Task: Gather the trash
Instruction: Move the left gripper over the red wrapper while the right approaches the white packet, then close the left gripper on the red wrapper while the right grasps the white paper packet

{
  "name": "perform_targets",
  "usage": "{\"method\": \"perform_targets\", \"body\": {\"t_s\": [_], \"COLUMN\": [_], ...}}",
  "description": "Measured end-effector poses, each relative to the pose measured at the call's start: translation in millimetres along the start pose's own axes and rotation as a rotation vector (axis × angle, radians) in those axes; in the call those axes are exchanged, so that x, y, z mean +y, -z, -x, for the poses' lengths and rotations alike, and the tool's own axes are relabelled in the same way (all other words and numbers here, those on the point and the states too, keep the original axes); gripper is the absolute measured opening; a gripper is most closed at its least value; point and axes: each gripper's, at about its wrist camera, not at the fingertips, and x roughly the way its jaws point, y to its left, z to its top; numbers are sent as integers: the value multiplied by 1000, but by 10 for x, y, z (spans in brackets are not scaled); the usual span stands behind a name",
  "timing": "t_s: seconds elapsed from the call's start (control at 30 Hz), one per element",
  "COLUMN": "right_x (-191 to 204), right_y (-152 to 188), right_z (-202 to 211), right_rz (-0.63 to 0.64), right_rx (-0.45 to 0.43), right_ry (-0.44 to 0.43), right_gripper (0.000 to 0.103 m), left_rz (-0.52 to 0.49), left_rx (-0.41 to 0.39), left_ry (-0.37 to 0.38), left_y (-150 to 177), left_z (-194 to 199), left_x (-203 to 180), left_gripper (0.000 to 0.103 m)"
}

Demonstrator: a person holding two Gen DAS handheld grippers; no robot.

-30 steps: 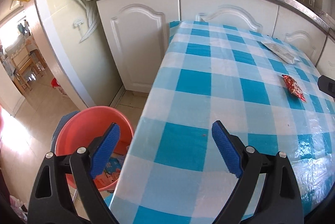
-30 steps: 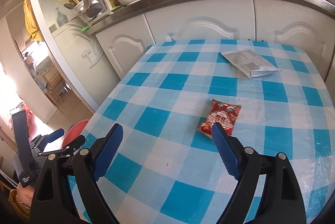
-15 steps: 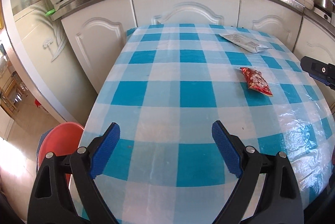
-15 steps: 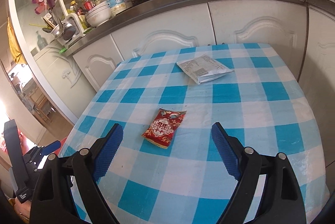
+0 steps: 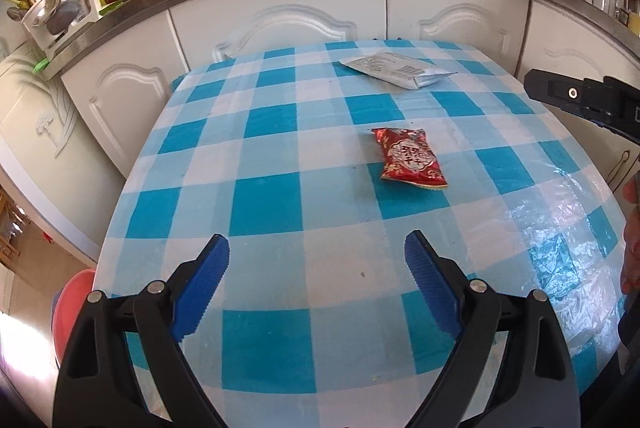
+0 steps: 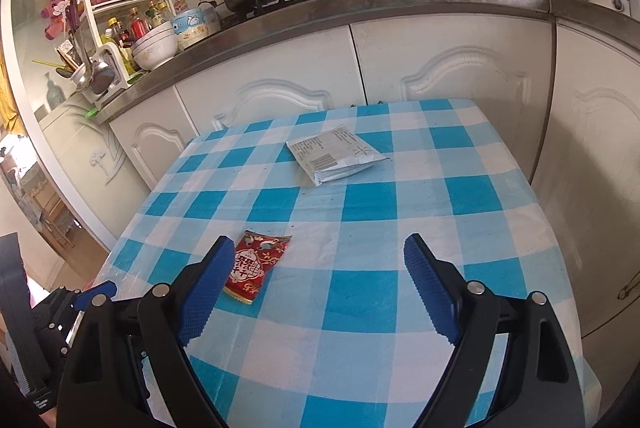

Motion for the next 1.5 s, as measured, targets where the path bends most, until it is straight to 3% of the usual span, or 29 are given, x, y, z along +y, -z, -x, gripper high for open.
{"method": "perform_targets", "body": {"t_s": [0.37, 0.87, 1.5], "right_x": [-157, -234, -135], "right_y": [-154, -575, -977], "right_z": [-280, -996, -1983], "right_rz": [39, 55, 158], "right_rx": [25, 155, 273], "right_ry": [63, -77, -101], "right_gripper": [86, 88, 88], "left_rz": [-70, -45, -4], "left_rx": [-7, 32, 62], "left_ry": [80, 151, 173], "left_y": [-262, -497, -545], "left_z": [-214, -569, -775], "left_x": [-362, -422, -373], "left_gripper": [90, 90, 90]}}
